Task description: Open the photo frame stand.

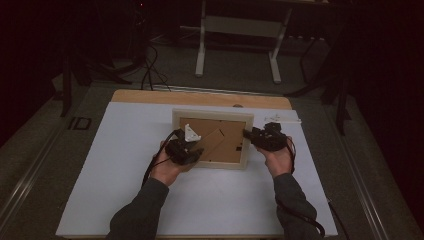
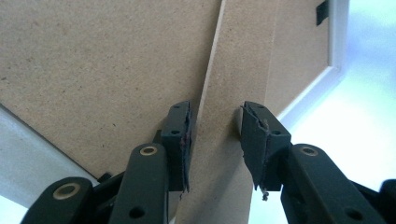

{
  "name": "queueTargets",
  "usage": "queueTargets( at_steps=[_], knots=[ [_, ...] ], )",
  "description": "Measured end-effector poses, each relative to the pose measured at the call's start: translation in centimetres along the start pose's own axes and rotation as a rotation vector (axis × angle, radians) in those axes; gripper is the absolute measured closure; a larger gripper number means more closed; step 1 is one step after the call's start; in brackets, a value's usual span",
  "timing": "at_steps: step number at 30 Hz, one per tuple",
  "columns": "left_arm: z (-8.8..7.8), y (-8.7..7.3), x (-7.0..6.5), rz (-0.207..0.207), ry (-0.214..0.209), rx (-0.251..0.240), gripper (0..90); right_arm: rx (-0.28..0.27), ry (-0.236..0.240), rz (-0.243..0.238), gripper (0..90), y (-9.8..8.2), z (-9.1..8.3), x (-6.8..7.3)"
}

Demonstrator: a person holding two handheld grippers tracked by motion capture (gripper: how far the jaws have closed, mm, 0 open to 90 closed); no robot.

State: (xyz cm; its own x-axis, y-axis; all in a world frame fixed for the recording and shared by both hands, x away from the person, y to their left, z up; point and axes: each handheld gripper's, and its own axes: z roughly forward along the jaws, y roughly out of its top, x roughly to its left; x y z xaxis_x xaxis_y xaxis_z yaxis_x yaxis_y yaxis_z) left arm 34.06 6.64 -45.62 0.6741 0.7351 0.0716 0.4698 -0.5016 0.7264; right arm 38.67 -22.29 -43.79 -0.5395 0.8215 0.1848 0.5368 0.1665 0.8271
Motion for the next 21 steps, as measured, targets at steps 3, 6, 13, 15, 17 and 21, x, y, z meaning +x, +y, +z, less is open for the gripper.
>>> queueTargets(
  at_steps=[3,6,13,15,17,21],
  knots=[
    [-0.2,-0.1,-0.2,0.003,-0.01,-0.001,65.1,-0.005,0.0,-0.003,62.2,-0.1,-0.2,0.1],
    [-0.7,-0.2,-0.4,0.028,-0.047,0.006,65.8,-0.017,0.001,-0.02,62.2,-0.5,-0.8,0.5],
    [-0.2,-0.4,-0.4,0.017,-0.093,0.032,55.7,-0.03,0.009,-0.037,62.4,-0.9,-1.7,0.9],
    [0.2,-0.5,-0.3,0.013,-0.096,0.044,52.4,-0.031,0.011,-0.041,62.4,-0.9,-1.7,0.9],
    [0.6,-0.6,-0.4,0.011,-0.093,0.052,53.1,-0.032,0.015,-0.043,62.5,-1.0,-1.8,0.9],
    [0.5,-0.7,-0.8,0.033,-0.084,0.049,59.6,-0.034,0.025,-0.049,62.5,-1.1,-2.1,1.0]
  ],
)
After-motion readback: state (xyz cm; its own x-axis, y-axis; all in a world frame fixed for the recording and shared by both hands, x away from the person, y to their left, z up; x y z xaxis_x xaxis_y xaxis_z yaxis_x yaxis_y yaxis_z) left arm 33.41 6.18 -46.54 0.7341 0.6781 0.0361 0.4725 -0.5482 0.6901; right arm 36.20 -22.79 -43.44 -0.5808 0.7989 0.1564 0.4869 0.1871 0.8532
